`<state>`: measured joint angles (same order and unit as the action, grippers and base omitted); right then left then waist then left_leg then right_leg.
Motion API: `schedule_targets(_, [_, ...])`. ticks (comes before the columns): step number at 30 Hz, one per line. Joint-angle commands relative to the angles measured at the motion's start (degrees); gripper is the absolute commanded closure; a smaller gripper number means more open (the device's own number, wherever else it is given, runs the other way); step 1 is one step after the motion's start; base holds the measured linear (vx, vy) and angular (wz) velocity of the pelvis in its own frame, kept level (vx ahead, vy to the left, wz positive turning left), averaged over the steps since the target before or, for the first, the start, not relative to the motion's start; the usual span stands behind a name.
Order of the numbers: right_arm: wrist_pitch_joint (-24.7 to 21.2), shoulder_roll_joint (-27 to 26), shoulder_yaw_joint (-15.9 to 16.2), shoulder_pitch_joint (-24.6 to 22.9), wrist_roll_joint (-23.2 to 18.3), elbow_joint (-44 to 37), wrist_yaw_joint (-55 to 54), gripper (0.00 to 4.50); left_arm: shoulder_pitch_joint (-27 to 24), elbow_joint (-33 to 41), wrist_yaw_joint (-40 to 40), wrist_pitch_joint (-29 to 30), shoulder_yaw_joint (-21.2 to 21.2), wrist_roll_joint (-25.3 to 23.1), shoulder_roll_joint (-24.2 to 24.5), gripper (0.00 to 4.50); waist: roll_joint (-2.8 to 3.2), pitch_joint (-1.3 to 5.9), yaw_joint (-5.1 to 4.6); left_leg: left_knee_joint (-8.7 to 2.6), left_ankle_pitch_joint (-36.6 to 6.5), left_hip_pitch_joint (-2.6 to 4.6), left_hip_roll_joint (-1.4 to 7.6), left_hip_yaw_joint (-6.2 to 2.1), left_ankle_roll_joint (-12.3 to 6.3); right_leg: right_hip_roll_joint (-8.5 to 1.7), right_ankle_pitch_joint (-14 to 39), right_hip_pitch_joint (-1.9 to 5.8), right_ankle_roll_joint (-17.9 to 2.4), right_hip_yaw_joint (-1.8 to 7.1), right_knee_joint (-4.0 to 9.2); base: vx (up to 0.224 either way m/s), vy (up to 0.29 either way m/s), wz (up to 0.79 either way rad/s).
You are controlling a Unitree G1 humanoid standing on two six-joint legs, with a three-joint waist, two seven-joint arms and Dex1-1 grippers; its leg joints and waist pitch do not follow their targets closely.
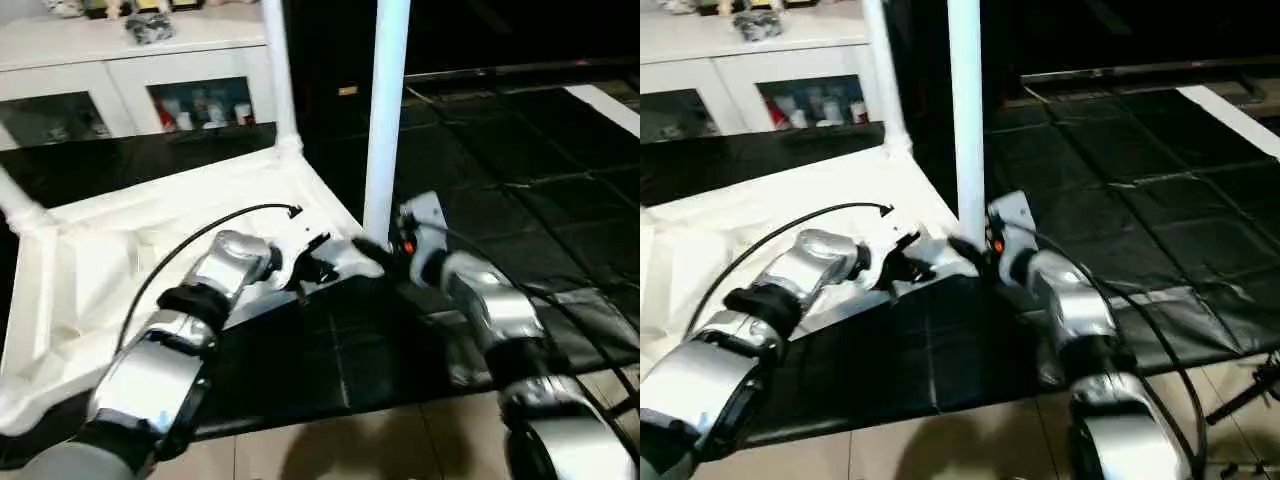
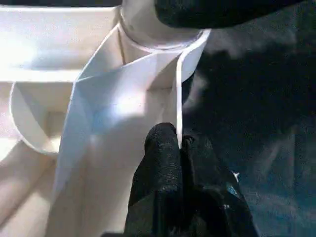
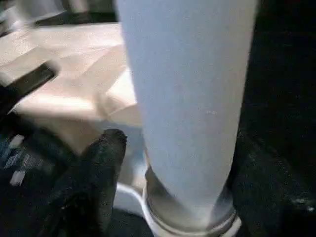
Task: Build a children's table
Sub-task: Rotate leg to tighten
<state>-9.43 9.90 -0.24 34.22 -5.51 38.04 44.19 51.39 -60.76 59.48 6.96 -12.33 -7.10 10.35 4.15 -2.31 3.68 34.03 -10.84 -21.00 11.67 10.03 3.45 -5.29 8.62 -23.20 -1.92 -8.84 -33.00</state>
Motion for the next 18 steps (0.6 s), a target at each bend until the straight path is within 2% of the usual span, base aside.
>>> schedule_targets(1, [0.3, -0.2, 5.0, -2.0, -1.9, -2.0, 8.6, 0.91, 0.4, 4.1, 4.7, -4.6, -0.9, 0.4, 0.3, 4.5, -0.93, 4.1, 0.92, -3.2, -8.4, 0.25, 1.69, -0.5, -7.33, -3.99, 14.5, 4.0, -9.4, 3.35, 3.96, 0.0, 0.0, 0.0])
schedule_targets(3, [0.9, 1.9, 4.4, -2.5, -2.5, -2.9, 11.1, 0.61, -0.4, 4.7, 8.3, -5.9, -1.6, 0.6, 1.6, 4.5, -0.88, 4.16, 1.31, -3.18, -8.4, 0.17, 1.77, -0.46, -7.33, -4.06, 14.2, 3.98, -9.6, 3.4, 3.78, 0.0, 0.0, 0.0])
schedule_targets(7, [1.8, 6.3, 3.4, -3.1, -3.2, -4.2, 17.0, 0.53, -1.7, 5.5, 14.9, -8.9, -3.0, 0.9, 4.1, 4.5, -0.76, 4.27, 2.35, -3.18, -8.5, 0.52, 2.01, -0.43, -6.74, -4.15, 13.5, 3.62, -10.2, 3.62, 3.57, 0.0, 0.0, 0.0])
schedule_targets(9, [1.0, 8.6, 3.5, -3.7, -4.5, -6.0, 21.5, 0.53, -2.3, 5.8, 18.0, -10.4, -3.6, 1.2, 4.9, 4.5, -1.04, 4.3, 3.12, -3.19, -8.5, 0.6, 2.2, -0.41, -6.89, -4.12, 12.9, 3.58, -10.2, 3.75, 3.38, 0.0, 0.0, 0.0])
schedule_targets(14, [-0.9, 11.9, 5.2, -4.5, -6.4, -8.2, 29.3, 0.53, -3.2, 6.9, 22.6, -12.5, -4.8, 1.3, 6.2, 4.5, -1.08, 4.27, 4.24, -3.17, -8.5, 0.56, 2.17, -0.41, -6.6, -4.26, 14.6, 3.55, -9.5, 3.74, 3.44, 0.0, 0.0, 0.0])
schedule_targets(16, [-1.4, 13.2, 6.4, -4.7, -6.7, -8.5, 33.0, 0.53, -3.6, 7.4, 24.7, -13.0, -5.4, 1.4, 6.5, 4.5, -1.01, 4.28, 4.44, -3.19, -8.6, 0.59, 2.21, -0.43, -6.13, -4.25, 15.2, 3.46, -9.3, 3.75, 3.44, 0.0, 0.0, 0.0])
schedule_targets(18, [-2.1, 14.0, 7.2, -4.5, -6.9, -8.3, 35.6, 0.53, -3.9, 7.8, 26.6, -13.7, -5.8, 1.6, 6.6, 4.5, -1.19, 4.29, 4.6, -3.2, -8.2, 0.46, 2.23, -0.48, -6.21, -4.19, 14.4, 3.57, -9.5, 3.74, 3.37, 0.0, 0.0, 0.0])
